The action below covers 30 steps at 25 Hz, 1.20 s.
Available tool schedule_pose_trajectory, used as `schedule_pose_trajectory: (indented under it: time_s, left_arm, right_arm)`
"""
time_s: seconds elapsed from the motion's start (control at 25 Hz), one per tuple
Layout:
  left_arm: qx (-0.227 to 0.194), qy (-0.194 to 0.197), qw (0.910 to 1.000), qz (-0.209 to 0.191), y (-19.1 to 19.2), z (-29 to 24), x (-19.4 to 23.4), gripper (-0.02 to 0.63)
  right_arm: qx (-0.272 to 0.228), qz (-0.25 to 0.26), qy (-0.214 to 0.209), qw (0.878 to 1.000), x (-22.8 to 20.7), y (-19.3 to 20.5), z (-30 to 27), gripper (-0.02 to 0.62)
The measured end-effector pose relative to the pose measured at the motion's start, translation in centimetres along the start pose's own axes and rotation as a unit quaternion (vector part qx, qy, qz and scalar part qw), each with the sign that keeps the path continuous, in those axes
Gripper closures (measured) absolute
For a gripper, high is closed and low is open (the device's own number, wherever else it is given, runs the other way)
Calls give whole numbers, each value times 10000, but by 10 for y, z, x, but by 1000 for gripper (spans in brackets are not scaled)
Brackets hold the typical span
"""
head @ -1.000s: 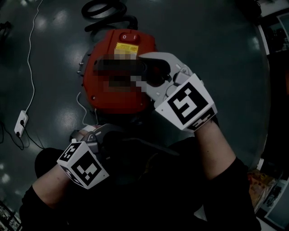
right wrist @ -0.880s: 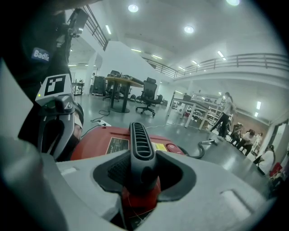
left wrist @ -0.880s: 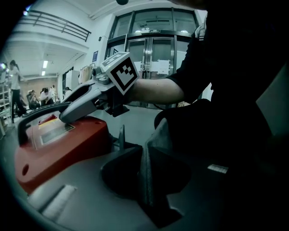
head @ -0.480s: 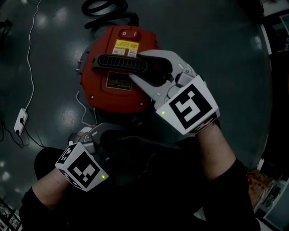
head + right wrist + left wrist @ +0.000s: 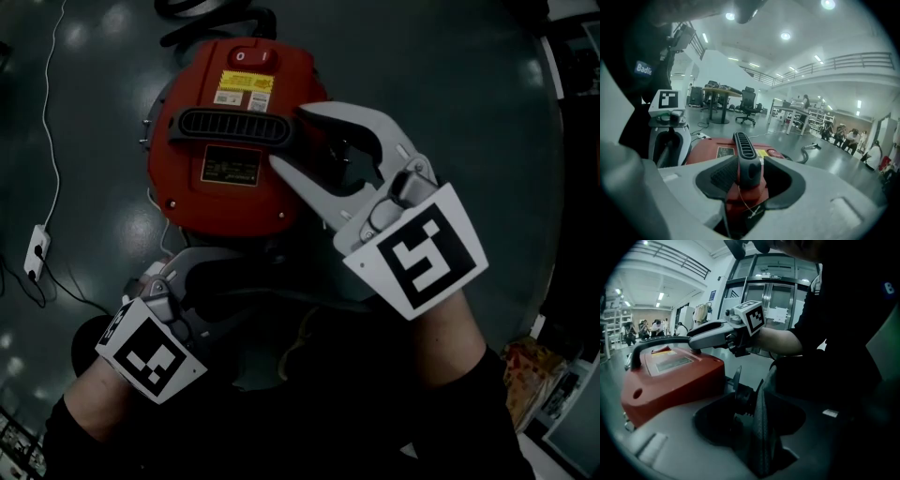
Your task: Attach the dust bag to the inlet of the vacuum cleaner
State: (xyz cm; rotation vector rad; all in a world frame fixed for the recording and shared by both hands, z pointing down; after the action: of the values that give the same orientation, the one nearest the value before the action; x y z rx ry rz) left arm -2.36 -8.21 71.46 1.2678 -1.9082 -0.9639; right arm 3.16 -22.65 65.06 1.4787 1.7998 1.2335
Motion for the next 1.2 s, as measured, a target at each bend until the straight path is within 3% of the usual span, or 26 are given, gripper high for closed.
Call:
schedule_pose_trajectory:
  time_s: [0.12,0.32,0.56,0.76,1.0,1.08,1.2]
  left_arm:
    - [20,-215,9998,-17,-12,11,2,402]
    - [103,-1139,9934,-15,-18,16,7,408]
    - [-286,-2184,9752,-235,-34,31,-2,445]
    - [-27,-2113,9774,62,-74,76,-41,448]
    - [527,-1776,9818,-429,-157,151,-91,459]
    - [598,-1895,9793,-371,-187,179,-104,459]
    - [437,-2341,9712,-72,-237,220,-124,459]
  right_arm:
    - [16,-530,187,9984,2,-4,25,425]
    - [200,-1282,342,9910,18,-17,75,425]
    - [508,-1836,732,9790,46,-48,148,425]
    - [797,-2283,354,9697,98,-95,191,425]
    - [280,-3273,388,9437,134,-170,241,425]
    - [125,-3424,293,9390,141,-196,254,425]
    - [-32,-3351,117,9421,149,-232,276,425]
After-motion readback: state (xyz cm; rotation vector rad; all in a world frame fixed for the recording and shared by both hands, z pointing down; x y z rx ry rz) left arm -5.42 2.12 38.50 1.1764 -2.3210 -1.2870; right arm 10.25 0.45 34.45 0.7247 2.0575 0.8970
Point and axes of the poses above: the fingertips, and each gripper's own axes: z backward along the fingers, x to its left, y out of its underside, the point moved 4 cm from there along z, backward along the fingers, and after that the axes turned 8 degrees about -y, right-handed, at the moved point
